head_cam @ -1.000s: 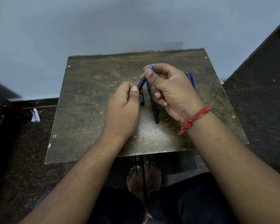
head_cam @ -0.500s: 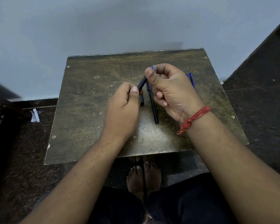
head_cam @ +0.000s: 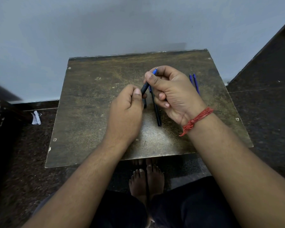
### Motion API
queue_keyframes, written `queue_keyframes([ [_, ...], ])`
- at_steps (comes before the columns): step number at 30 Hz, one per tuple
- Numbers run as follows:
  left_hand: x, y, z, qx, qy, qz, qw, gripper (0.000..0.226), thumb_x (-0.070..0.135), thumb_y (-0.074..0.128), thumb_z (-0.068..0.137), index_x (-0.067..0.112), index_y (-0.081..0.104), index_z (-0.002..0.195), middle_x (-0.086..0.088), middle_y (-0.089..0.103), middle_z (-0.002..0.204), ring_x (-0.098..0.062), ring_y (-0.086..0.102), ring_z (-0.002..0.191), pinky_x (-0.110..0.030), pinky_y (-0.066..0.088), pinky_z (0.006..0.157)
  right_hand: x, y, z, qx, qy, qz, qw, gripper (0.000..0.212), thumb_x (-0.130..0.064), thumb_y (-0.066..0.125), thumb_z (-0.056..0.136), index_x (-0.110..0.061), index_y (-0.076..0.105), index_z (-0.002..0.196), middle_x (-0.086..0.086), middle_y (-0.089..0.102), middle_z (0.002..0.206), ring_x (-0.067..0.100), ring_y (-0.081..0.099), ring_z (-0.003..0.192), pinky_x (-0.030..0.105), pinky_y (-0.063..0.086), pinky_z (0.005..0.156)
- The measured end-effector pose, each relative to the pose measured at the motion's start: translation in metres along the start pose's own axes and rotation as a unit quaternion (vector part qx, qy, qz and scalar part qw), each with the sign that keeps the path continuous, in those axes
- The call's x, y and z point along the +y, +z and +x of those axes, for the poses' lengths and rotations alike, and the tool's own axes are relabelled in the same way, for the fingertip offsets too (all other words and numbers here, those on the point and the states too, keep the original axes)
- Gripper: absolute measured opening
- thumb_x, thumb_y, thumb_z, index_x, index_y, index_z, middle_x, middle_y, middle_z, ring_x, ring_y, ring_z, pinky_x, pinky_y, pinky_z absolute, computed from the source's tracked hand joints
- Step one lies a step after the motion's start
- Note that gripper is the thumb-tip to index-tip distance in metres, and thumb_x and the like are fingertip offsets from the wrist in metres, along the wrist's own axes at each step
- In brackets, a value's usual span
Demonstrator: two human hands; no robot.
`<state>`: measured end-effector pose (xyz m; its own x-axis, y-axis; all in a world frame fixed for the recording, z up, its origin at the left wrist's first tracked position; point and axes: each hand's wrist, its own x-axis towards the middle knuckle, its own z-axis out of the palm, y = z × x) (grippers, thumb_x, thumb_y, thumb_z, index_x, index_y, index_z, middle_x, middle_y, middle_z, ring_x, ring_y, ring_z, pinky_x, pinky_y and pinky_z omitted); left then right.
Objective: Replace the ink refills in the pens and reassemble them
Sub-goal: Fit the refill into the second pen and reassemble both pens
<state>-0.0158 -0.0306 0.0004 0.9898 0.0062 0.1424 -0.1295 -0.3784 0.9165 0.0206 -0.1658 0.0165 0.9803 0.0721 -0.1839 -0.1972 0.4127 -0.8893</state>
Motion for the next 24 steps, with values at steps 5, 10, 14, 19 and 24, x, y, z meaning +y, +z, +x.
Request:
queue_keyframes([
  [5, 0.002, 0.0, -0.001, 0.007, 0.001, 0.007, 1.0, 0.031, 0.021, 0.045, 0.108, 0.025, 0.05, 0.077, 0.009, 0.051, 0.066, -0.002, 0.043, 0.057, -0.018, 0.034, 0.055, -0.001, 0.001, -0.001, -0.008, -0.001, 0.003, 1.0, 0.007, -0.004, 0.065, 0.093, -0.004, 0.061, 0.099, 0.01, 0.06, 0.081, 0.002, 0.038, 0.037, 0.014, 0.024, 0.03],
  [10, 0.0, -0.001, 0.001, 0.011, 0.0, 0.001, 1.0, 0.026, 0.029, 0.045, 0.105, 0.029, 0.05, 0.079, 0.008, 0.053, 0.069, -0.004, 0.043, 0.06, -0.025, 0.035, 0.057, -0.003, -0.007, -0.001, -0.037, 0.003, -0.026, 0.999, 0.015, -0.007, 0.056, 0.099, -0.004, 0.067, 0.109, 0.013, 0.074, 0.104, 0.002, 0.036, 0.038, 0.015, 0.026, 0.032],
  [14, 0.001, -0.002, 0.001, 0.008, 0.016, -0.013, 1.0, 0.025, 0.024, 0.049, 0.105, 0.027, 0.053, 0.081, 0.01, 0.054, 0.065, -0.002, 0.046, 0.057, -0.021, 0.037, 0.056, -0.004, -0.005, 0.0, -0.018, -0.012, -0.04, 0.999, 0.01, -0.006, 0.058, 0.098, -0.009, 0.068, 0.096, 0.014, 0.073, 0.096, 0.003, 0.035, 0.036, 0.015, 0.026, 0.033],
  [19, 0.001, -0.003, 0.003, 0.019, 0.025, -0.026, 0.999, 0.018, 0.021, 0.056, 0.102, 0.027, 0.058, 0.085, 0.009, 0.059, 0.068, -0.006, 0.054, 0.065, -0.026, 0.044, 0.063, -0.002, 0.001, -0.001, 0.016, -0.015, -0.027, 0.999, 0.011, -0.006, 0.058, 0.098, -0.009, 0.061, 0.089, 0.013, 0.07, 0.088, 0.003, 0.034, 0.036, 0.014, 0.023, 0.033],
  [24, 0.0, -0.003, 0.003, 0.031, 0.032, -0.015, 0.999, 0.013, 0.02, 0.059, 0.1, 0.023, 0.06, 0.088, 0.002, 0.063, 0.075, -0.018, 0.059, 0.07, -0.031, 0.047, 0.065, 0.0, 0.008, -0.002, 0.047, -0.008, -0.011, 0.999, 0.013, -0.004, 0.056, 0.099, -0.009, 0.057, 0.086, 0.011, 0.066, 0.082, 0.003, 0.033, 0.035, 0.013, 0.022, 0.032],
])
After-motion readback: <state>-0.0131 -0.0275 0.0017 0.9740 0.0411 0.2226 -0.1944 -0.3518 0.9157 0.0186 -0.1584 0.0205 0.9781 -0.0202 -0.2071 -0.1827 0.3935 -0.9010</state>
